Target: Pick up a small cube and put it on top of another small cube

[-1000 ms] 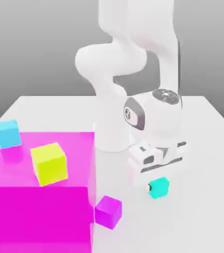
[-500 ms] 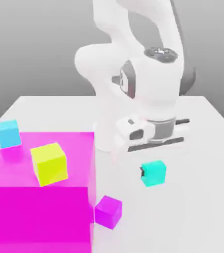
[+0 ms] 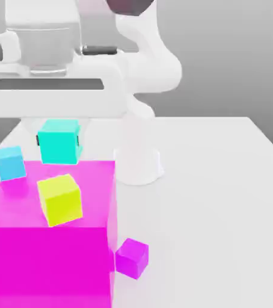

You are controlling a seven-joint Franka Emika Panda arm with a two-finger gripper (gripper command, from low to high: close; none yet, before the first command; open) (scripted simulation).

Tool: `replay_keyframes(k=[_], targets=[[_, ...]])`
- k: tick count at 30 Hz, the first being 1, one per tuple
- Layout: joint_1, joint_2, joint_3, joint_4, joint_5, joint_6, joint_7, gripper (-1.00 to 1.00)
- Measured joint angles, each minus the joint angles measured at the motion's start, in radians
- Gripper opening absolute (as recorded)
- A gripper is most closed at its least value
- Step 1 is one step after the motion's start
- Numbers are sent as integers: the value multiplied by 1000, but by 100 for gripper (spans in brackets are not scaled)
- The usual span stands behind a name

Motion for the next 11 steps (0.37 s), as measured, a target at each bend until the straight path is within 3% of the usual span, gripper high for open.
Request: replay_keyframes(k=[1,7,11], targets=[[-1,12,-2,-17,2,29,-3,100],[-2,17,-3,-26,0,43,-2,100],[-2,-29,5,48,-13,-76,8,100]])
